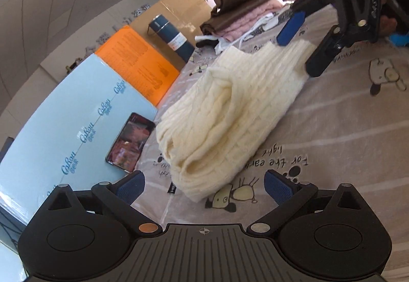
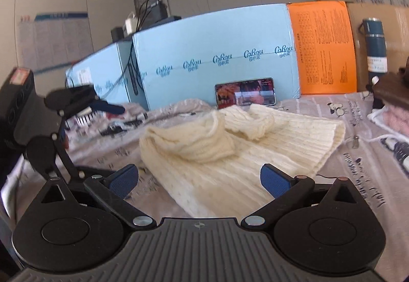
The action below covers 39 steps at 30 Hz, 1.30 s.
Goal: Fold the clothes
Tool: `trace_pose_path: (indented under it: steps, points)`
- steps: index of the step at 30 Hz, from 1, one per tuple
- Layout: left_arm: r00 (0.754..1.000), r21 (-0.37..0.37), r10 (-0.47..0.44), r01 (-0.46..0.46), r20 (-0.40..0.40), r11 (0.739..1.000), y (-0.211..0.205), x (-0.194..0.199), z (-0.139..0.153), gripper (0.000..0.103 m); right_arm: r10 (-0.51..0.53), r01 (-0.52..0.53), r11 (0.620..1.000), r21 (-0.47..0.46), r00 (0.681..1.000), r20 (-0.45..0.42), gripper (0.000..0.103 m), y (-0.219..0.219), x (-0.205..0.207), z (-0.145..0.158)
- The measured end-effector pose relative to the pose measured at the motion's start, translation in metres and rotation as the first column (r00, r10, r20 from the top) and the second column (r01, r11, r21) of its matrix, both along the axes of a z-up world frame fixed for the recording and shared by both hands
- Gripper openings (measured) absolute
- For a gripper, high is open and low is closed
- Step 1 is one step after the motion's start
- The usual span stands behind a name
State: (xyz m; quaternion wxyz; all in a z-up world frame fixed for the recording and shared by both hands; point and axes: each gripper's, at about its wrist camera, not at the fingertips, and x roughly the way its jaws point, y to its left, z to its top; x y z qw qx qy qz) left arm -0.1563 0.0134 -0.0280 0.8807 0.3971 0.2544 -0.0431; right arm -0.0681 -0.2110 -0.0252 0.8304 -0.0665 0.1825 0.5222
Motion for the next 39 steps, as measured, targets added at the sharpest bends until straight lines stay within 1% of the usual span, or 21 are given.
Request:
trace_pose_path:
  steps: [1, 3, 4, 8, 9, 11, 12, 13, 14, 15, 16, 17, 18, 20, 21, 25, 28, 31, 34, 37, 39]
  points:
    - [1.000, 0.022, 0.014, -0.014, 0.005, 1.000, 0.000, 0.005, -0.006, 0.101, -0.008, 0.010, 0.998, -0.055, 0.999, 0.039, 0.103, 0.002, -0.004, -0.002]
    - [1.000, 0.062, 0.015, -0.017, 0.027, 0.998, -0.002, 0.015, -0.014, 0.101, 0.003, 0.010, 0.992, -0.123, 0.995, 0.100, 0.103, 0.005, -0.007, -0.006]
    - [0.999, 0.065, 0.004, -0.006, 0.045, 0.998, -0.003, 0.018, -0.015, 0.101, 0.011, 0.009, 0.988, -0.154, 0.992, 0.129, 0.103, 0.007, -0.009, -0.007]
    - [0.998, 0.028, -0.040, 0.038, 0.042, 0.999, -0.005, 0.029, -0.015, 0.099, 0.052, 0.019, 0.960, -0.279, 0.969, 0.242, 0.101, 0.015, -0.016, -0.014]
    - [0.998, 0.016, -0.054, 0.053, 0.039, 0.998, -0.005, 0.031, -0.016, 0.096, 0.070, 0.015, 0.956, -0.294, 0.959, 0.275, 0.100, 0.017, -0.018, -0.016]
    - [0.996, -0.002, -0.081, 0.081, 0.035, 0.997, -0.006, 0.035, -0.016, 0.077, 0.087, 0.021, 0.952, -0.307, 0.939, 0.334, 0.099, 0.023, -0.020, -0.017]
    - [0.995, 0.008, -0.094, 0.094, 0.035, 0.996, -0.007, 0.035, -0.017, 0.073, 0.094, 0.026, 0.950, -0.312, 0.927, 0.363, 0.091, 0.025, -0.021, -0.017]
    - [0.993, 0.026, -0.111, 0.110, 0.038, 0.994, -0.009, 0.035, -0.019, 0.062, 0.092, 0.041, 0.947, -0.320, 0.916, 0.390, 0.085, 0.028, -0.020, -0.018]
    - [0.991, 0.042, -0.125, 0.123, 0.038, 0.991, -0.011, 0.034, -0.020, 0.053, 0.093, 0.052, 0.943, -0.329, 0.907, 0.410, 0.071, 0.030, -0.018, -0.019]
    - [0.990, 0.052, -0.134, 0.132, 0.036, 0.990, -0.013, 0.034, -0.020, 0.051, 0.095, 0.062, 0.939, -0.339, 0.899, 0.429, 0.066, 0.033, -0.017, -0.020]
    - [0.989, 0.061, -0.142, 0.140, 0.033, 0.988, -0.014, 0.034, -0.021, 0.043, 0.107, 0.053, 0.940, -0.337, 0.892, 0.439, 0.062, 0.033, -0.016, -0.021]
    - [0.988, 0.071, -0.150, 0.148, 0.031, 0.986, -0.015, 0.034, -0.021, 0.035, 0.113, 0.050, 0.941, -0.336, 0.886, 0.449, 0.050, 0.033, -0.016, -0.021]
    - [0.987, 0.081, -0.159, 0.156, 0.028, 0.984, -0.016, 0.034, -0.021, 0.034, 0.118, 0.049, 0.941, -0.335, 0.880, 0.460, 0.037, 0.033, -0.017, -0.022]
    - [0.985, 0.096, -0.173, 0.170, 0.024, 0.981, -0.018, 0.033, -0.021, 0.029, 0.119, 0.045, 0.946, -0.320, 0.872, 0.476, 0.023, 0.032, -0.019, -0.022]
    - [0.984, 0.089, -0.175, 0.172, 0.026, 0.981, -0.018, 0.030, -0.020, 0.029, 0.120, 0.037, 0.949, -0.312, 0.874, 0.470, 0.021, 0.030, -0.021, -0.021]
    - [0.983, 0.077, -0.183, 0.180, 0.025, 0.981, -0.021, 0.017, -0.017, 0.028, 0.122, 0.020, 0.956, -0.292, 0.879, 0.461, 0.019, 0.023, -0.032, -0.018]
    - [0.980, 0.083, -0.198, 0.197, 0.008, 0.977, -0.026, -0.004, -0.015, 0.028, 0.133, 0.001, 0.959, -0.282, 0.881, 0.454, 0.019, 0.016, -0.048, -0.018]
    - [0.971, 0.118, -0.235, 0.238, -0.042, 0.964, -0.037, -0.027, -0.008, 0.028, 0.152, -0.033, 0.964, -0.265, 0.884, 0.441, 0.019, 0.001, -0.070, -0.016]
    - [0.962, 0.125, -0.259, 0.269, -0.092, 0.955, -0.040, -0.032, 0.002, 0.029, 0.167, -0.068, 0.969, -0.239, 0.890, 0.425, 0.019, -0.012, -0.085, -0.013]
    - [0.962, 0.132, -0.260, 0.270, -0.087, 0.954, -0.039, -0.018, 0.014, 0.029, 0.117, -0.055, 0.985, -0.165, 0.911, 0.395, 0.019, -0.018, -0.079, -0.008]
    - [0.968, 0.151, -0.250, 0.252, -0.034, 0.956, -0.039, -0.004, 0.023, 0.029, 0.040, -0.012, 0.997, -0.083, 0.938, 0.344, 0.019, -0.020, -0.066, -0.001]
